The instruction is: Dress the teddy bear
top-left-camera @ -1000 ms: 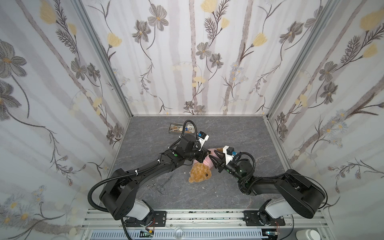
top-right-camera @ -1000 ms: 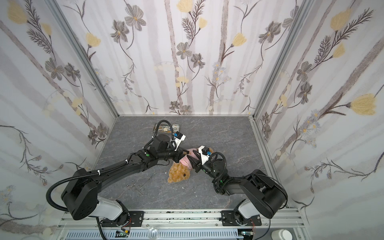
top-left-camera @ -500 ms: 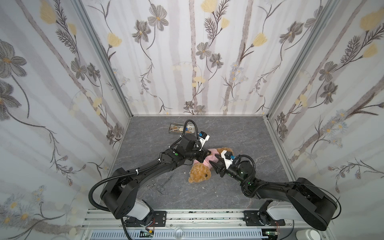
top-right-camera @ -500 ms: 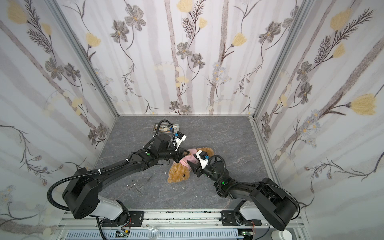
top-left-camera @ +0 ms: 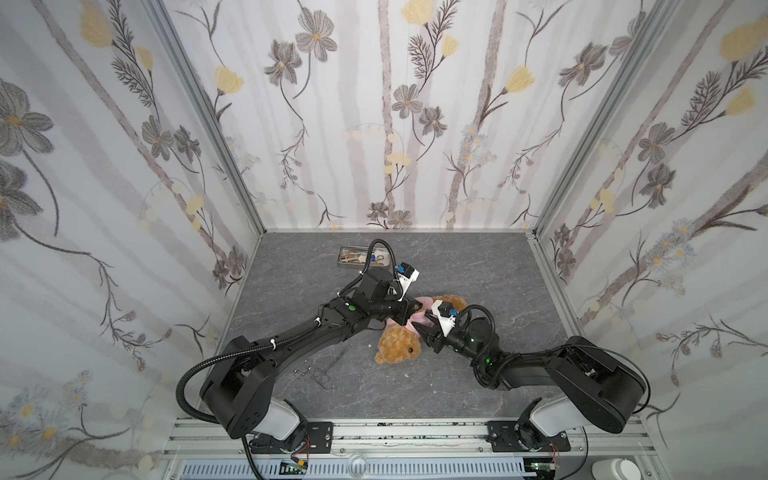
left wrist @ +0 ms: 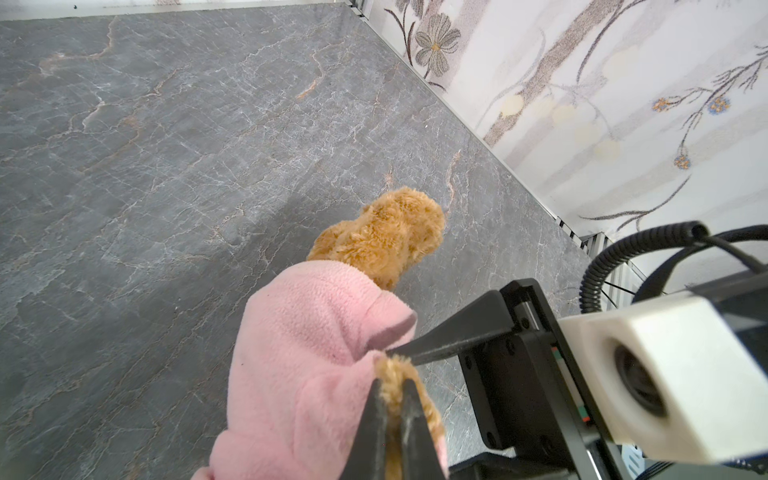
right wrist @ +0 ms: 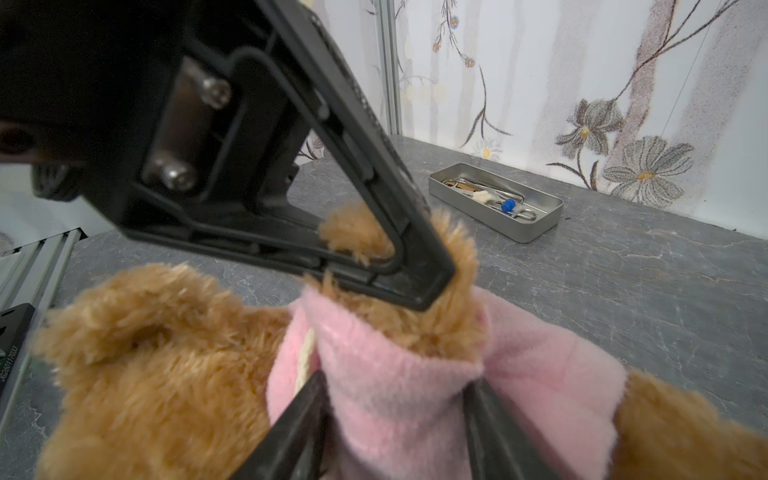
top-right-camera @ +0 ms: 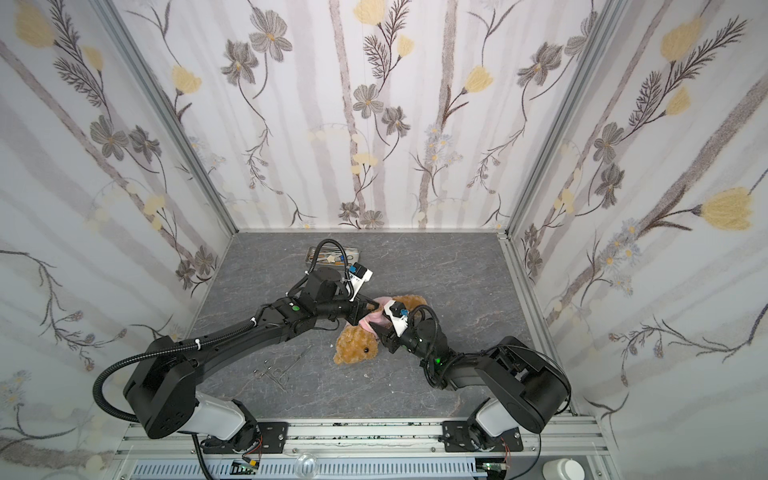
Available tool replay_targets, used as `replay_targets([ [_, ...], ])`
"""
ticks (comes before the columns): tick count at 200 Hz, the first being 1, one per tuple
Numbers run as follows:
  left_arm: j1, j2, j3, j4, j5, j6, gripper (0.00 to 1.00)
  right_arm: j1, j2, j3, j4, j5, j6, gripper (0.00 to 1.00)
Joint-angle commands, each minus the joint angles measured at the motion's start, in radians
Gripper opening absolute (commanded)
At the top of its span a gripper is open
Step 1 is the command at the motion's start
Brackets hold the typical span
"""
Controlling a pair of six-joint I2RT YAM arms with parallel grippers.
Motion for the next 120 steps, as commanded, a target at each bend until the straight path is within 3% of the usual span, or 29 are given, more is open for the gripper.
replay_targets([
  [1, -0.002, -0.006, 0.009, 0.025, 0.029, -0.036, 0.0, 0.006, -0.018, 0.009, 0.06, 0.007, 0.023, 0.57],
  [36, -0.003, -0.004, 0.017, 0.031, 0.046, -0.06, 0.0, 0.011, 0.008, 0.028, 0.094, 0.033, 0.046, 0.59],
  [77, -0.001, -0.014, 0.023, 0.044, 0.071, -0.093, 0.0, 0.01, 0.118, 0.076, 0.147, 0.137, 0.115, 0.5],
  [120, 0.06, -0.08, -0.001, 0.261, 0.162, -0.324, 0.0, 0.042, 0.162, 0.046, 0.09, 0.268, 0.139, 0.49],
])
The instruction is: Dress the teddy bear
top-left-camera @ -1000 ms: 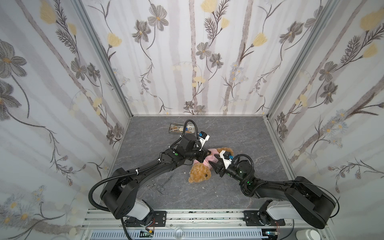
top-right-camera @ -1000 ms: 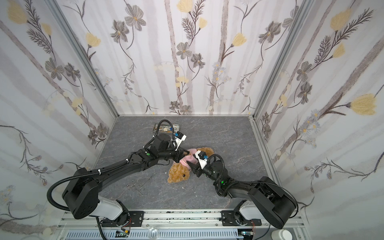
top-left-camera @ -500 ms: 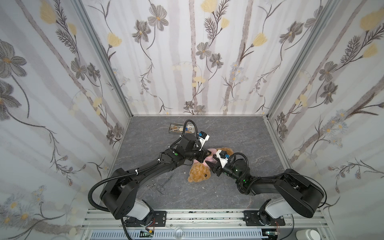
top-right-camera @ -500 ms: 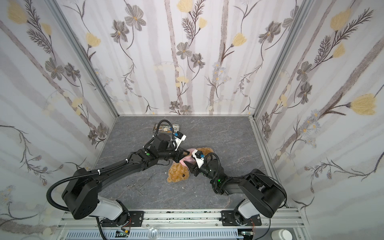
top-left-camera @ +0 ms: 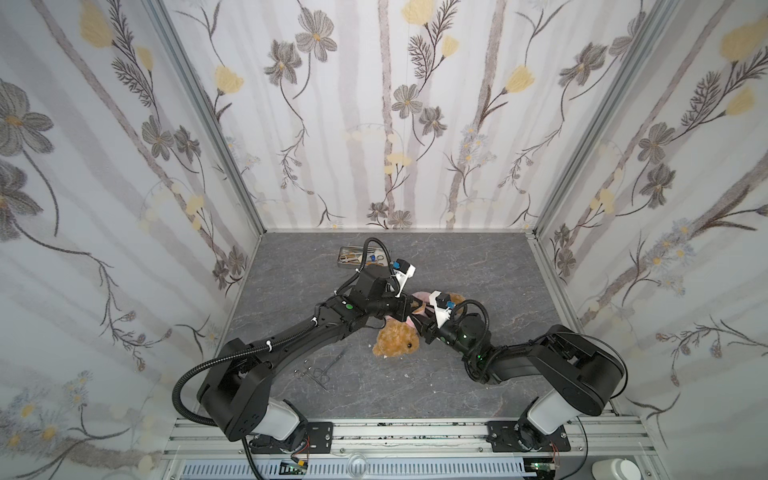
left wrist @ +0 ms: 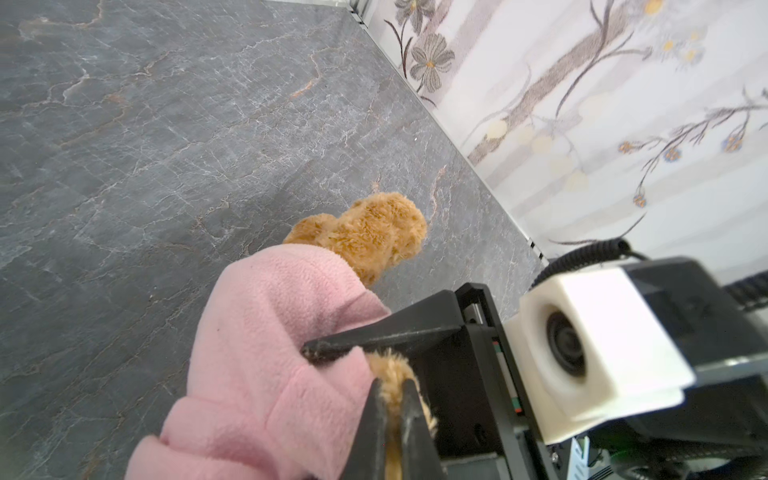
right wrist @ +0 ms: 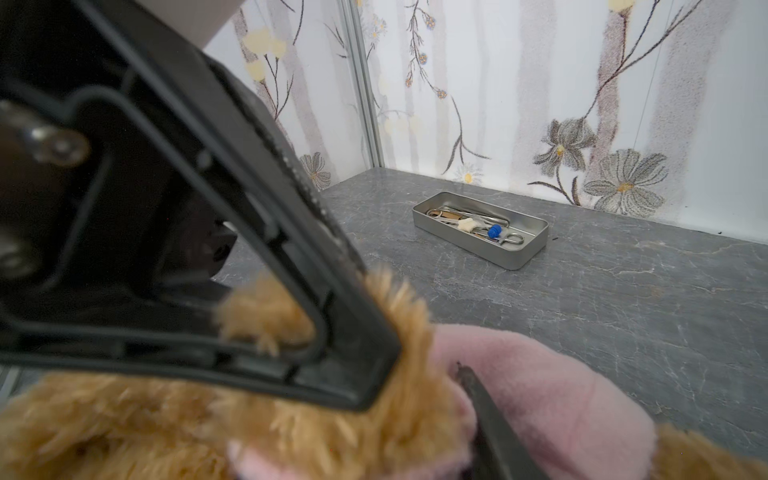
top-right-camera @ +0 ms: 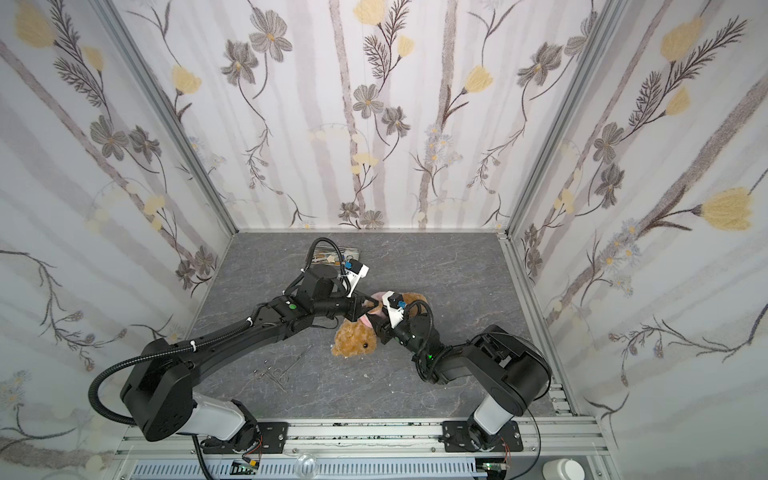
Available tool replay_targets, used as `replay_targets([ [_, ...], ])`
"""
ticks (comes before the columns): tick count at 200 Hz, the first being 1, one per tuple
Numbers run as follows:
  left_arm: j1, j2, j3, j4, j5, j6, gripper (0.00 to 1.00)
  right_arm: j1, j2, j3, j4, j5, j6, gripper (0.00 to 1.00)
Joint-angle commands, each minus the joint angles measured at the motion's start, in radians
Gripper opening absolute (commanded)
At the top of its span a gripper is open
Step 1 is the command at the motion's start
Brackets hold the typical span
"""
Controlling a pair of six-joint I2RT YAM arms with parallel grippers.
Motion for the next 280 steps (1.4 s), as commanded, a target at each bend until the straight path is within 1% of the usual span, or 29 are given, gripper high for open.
replay_targets([
  [1, 0.024, -0.048, -0.01, 0.247, 0.103, -0.172, 0.0, 0.017, 0.023, -0.026, -0.041, 0.135, 0.033, 0.49],
  [11, 0.028, -0.053, 0.006, 0.255, 0.103, -0.192, 0.0, 0.025, 0.031, -0.035, -0.041, 0.149, 0.035, 0.5],
  [47, 0.029, -0.05, 0.025, 0.241, 0.091, -0.187, 0.0, 0.052, 0.061, -0.048, -0.046, 0.193, 0.041, 0.5],
  [73, 0.029, -0.07, 0.013, 0.229, 0.054, -0.18, 0.0, 0.054, 0.081, -0.054, -0.075, 0.223, 0.048, 0.49],
  [95, 0.031, -0.088, 0.01, 0.224, 0.035, -0.179, 0.0, 0.053, 0.108, -0.079, -0.042, 0.227, 0.057, 0.49],
  [104, 0.031, -0.089, 0.007, 0.229, 0.032, -0.189, 0.0, 0.054, 0.112, -0.081, -0.03, 0.226, 0.057, 0.5],
  [130, 0.032, -0.093, -0.019, 0.284, 0.027, -0.233, 0.0, 0.054, 0.11, -0.057, -0.069, 0.235, 0.043, 0.54],
  [162, 0.036, -0.11, -0.016, 0.298, 0.004, -0.23, 0.0, 0.054, 0.111, -0.065, -0.059, 0.219, 0.034, 0.56],
  [180, 0.037, -0.104, -0.022, 0.297, -0.003, -0.225, 0.0, 0.054, 0.091, -0.065, -0.091, 0.221, 0.014, 0.58],
  [205, 0.036, -0.097, -0.054, 0.287, -0.03, -0.191, 0.0, 0.054, 0.036, -0.093, -0.079, 0.203, -0.016, 0.61],
  [220, 0.036, -0.094, -0.081, 0.278, -0.04, -0.154, 0.0, 0.054, -0.025, -0.113, -0.071, 0.176, -0.035, 0.63],
  [236, 0.036, -0.093, -0.109, 0.276, -0.043, -0.098, 0.0, 0.052, -0.106, -0.117, -0.112, 0.133, -0.063, 0.65],
  [252, 0.039, -0.088, -0.123, 0.277, -0.012, -0.033, 0.0, 0.047, -0.178, -0.109, -0.191, 0.106, -0.081, 0.66],
  [256, 0.04, -0.084, -0.123, 0.277, 0.003, -0.02, 0.0, 0.045, -0.221, -0.108, -0.213, 0.101, -0.084, 0.66],
  [280, 0.065, -0.055, -0.112, 0.277, 0.083, 0.016, 0.0, 0.026, -0.361, -0.11, -0.368, 0.076, -0.114, 0.68],
])
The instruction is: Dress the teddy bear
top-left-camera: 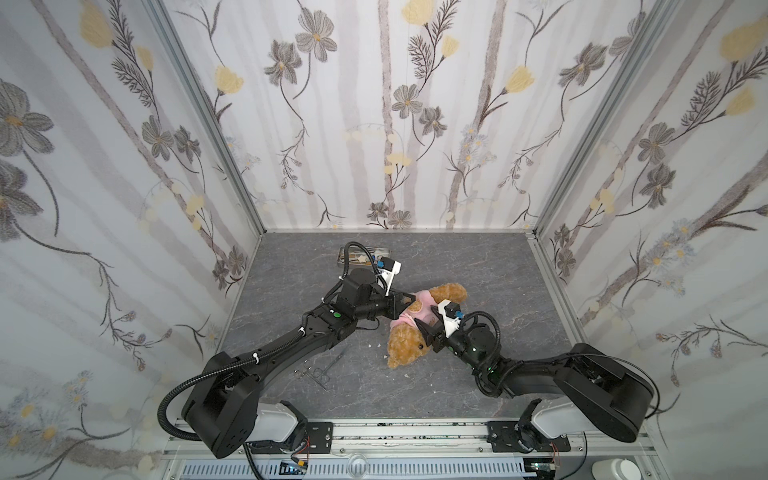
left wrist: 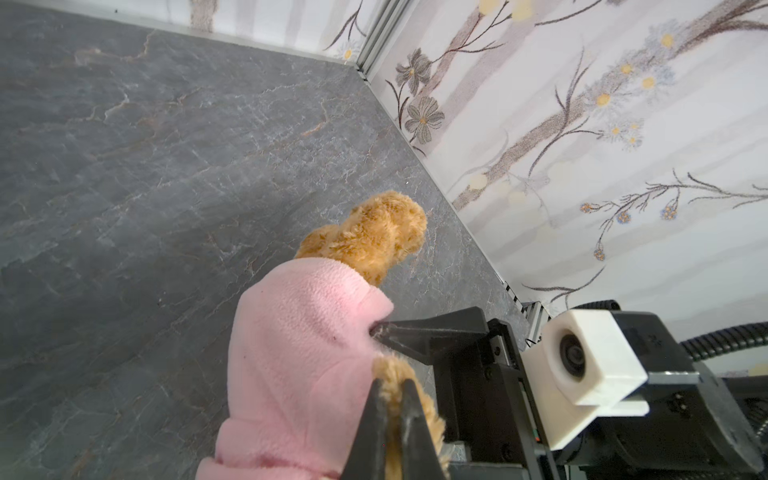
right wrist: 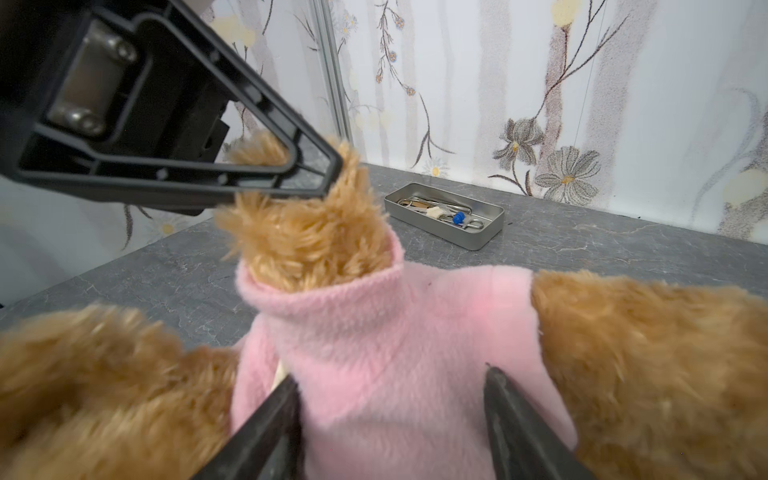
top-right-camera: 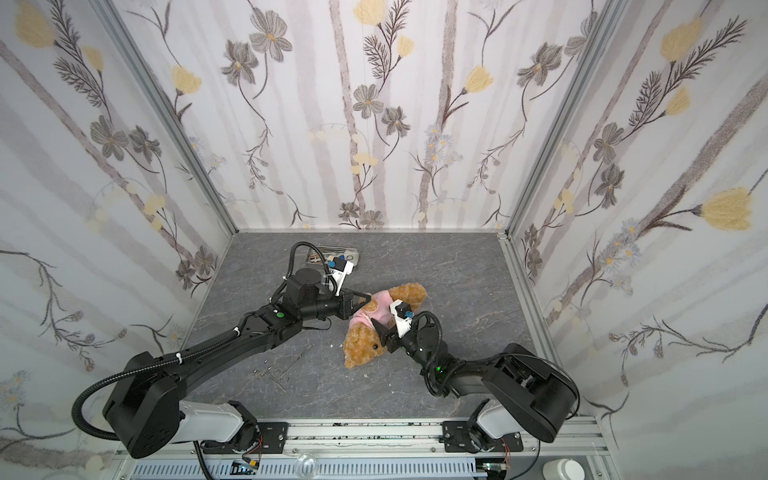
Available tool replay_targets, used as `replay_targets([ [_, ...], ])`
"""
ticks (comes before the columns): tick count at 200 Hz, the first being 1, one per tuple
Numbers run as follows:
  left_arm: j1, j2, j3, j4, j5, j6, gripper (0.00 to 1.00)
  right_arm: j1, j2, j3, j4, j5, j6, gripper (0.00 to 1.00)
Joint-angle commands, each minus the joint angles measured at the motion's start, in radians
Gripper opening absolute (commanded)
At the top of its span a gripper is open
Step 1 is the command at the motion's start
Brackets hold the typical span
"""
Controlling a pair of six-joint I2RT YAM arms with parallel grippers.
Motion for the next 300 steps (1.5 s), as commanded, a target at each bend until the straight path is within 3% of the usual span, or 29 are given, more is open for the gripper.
replay_targets([
  [1, 0.021, 0.022, 0.009, 0.106, 0.079, 0.081, 0.0, -0.013, -0.109, -0.001, -0.202, -0.042, -0.052, 0.68],
  [28, 0.037, 0.06, 0.041, 0.106, 0.146, 0.093, 0.0, -0.051, -0.292, -0.013, -0.373, -0.064, -0.089, 0.69],
  [63, 0.02, 0.1, 0.109, 0.106, 0.263, 0.045, 0.0, -0.188, -0.501, -0.009, -0.54, -0.103, -0.082, 0.7],
  [116, 0.011, 0.133, 0.097, 0.098, 0.267, 0.057, 0.03, -0.335, -0.583, 0.071, -0.642, -0.158, -0.002, 0.7],
  [142, 0.041, 0.25, 0.122, 0.098, 0.186, 0.04, 0.18, -0.335, -0.524, 0.082, -0.61, -0.172, 0.034, 0.69],
  [167, 0.082, 0.313, 0.177, 0.098, 0.017, 0.037, 0.5, -0.334, -0.412, 0.119, -0.598, -0.162, 0.087, 0.67],
  [212, 0.107, 0.214, 0.148, 0.084, -0.313, 0.109, 0.88, -0.313, -0.186, 0.257, -0.632, -0.177, 0.165, 0.65],
  [233, 0.107, 0.103, 0.056, 0.044, -0.452, 0.155, 0.92, -0.296, -0.099, 0.318, -0.641, -0.179, 0.161, 0.64],
  [246, 0.105, 0.024, -0.009, -0.006, -0.467, 0.15, 0.92, -0.29, -0.044, 0.357, -0.664, -0.186, 0.153, 0.63],
  [274, 0.054, -0.178, -0.207, -0.014, -0.421, 0.016, 0.91, -0.295, 0.065, 0.423, -0.74, -0.184, 0.124, 0.58],
  [300, -0.065, -0.279, -0.323, -0.014, -0.47, -0.109, 0.91, -0.3, 0.171, 0.447, -0.773, -0.228, 0.123, 0.49],
])
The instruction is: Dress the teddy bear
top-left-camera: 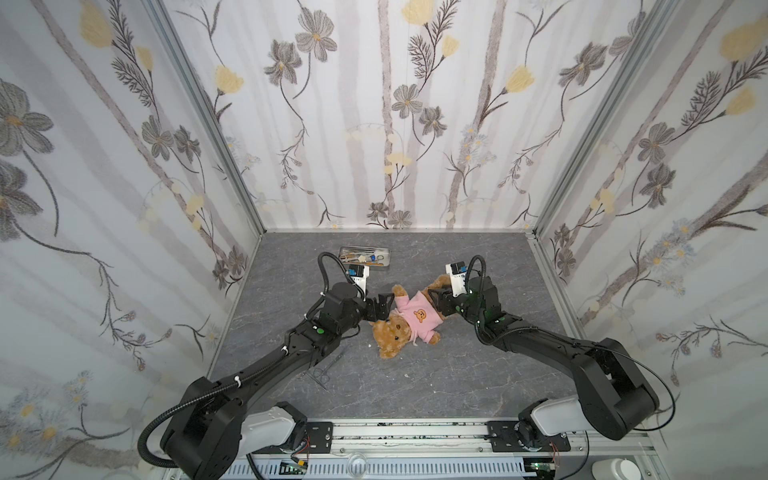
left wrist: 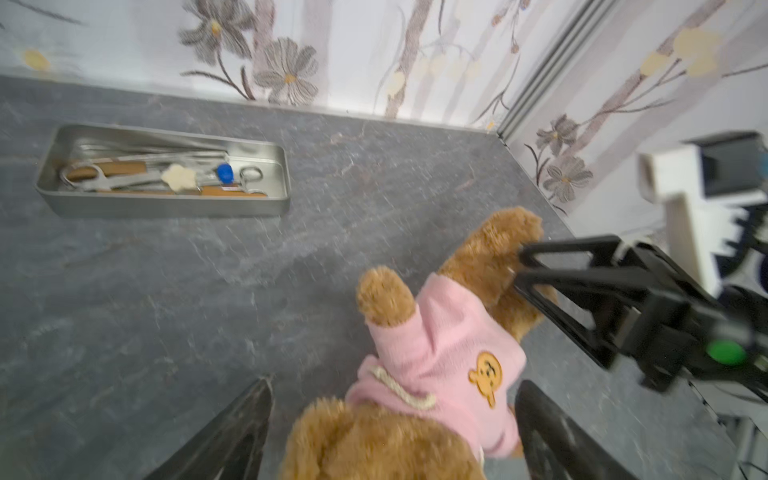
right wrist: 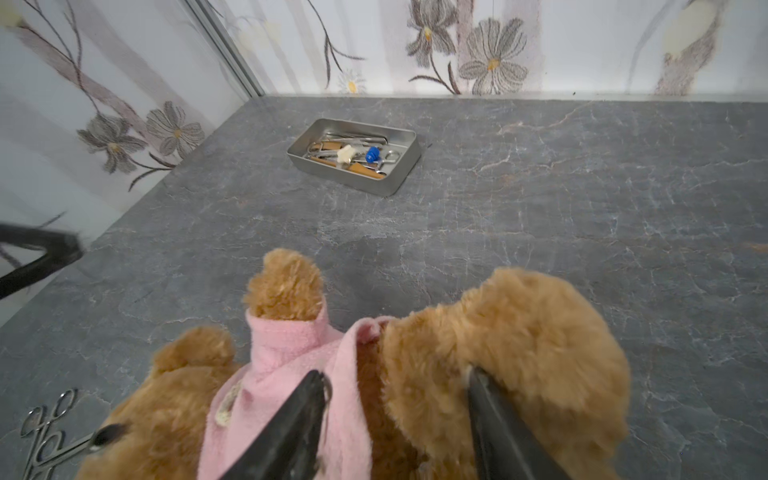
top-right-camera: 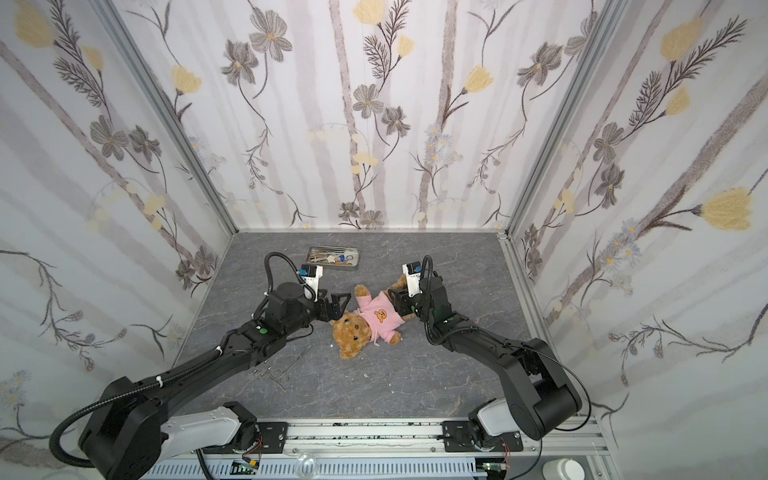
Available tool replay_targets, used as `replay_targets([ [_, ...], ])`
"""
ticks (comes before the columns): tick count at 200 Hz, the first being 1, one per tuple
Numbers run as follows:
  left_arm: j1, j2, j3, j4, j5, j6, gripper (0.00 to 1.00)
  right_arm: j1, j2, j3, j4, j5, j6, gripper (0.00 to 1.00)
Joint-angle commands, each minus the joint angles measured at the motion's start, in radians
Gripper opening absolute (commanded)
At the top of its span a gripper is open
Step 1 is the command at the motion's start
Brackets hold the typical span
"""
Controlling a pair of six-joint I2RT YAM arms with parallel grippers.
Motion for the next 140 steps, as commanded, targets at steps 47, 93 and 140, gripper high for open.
replay_targets([
  [47, -0.151, 0.11, -0.07, 0.022, -0.089, -0.178, 0.92, -0.002, 0.021, -0.074, -0.095, -0.054, -0.007, 0.4],
  [93, -0.037, 0.354, 0.07, 0.073, -0.14, -0.007, 0.92, 0.015, -0.117, -0.23, -0.069, -0.124, 0.095, 0.37],
  [140, 0.015, 0.451, 0.31, 0.049, -0.232, 0.207, 0.95, 0.109, -0.289, -0.233, -0.109, -0.141, 0.161, 0.4],
])
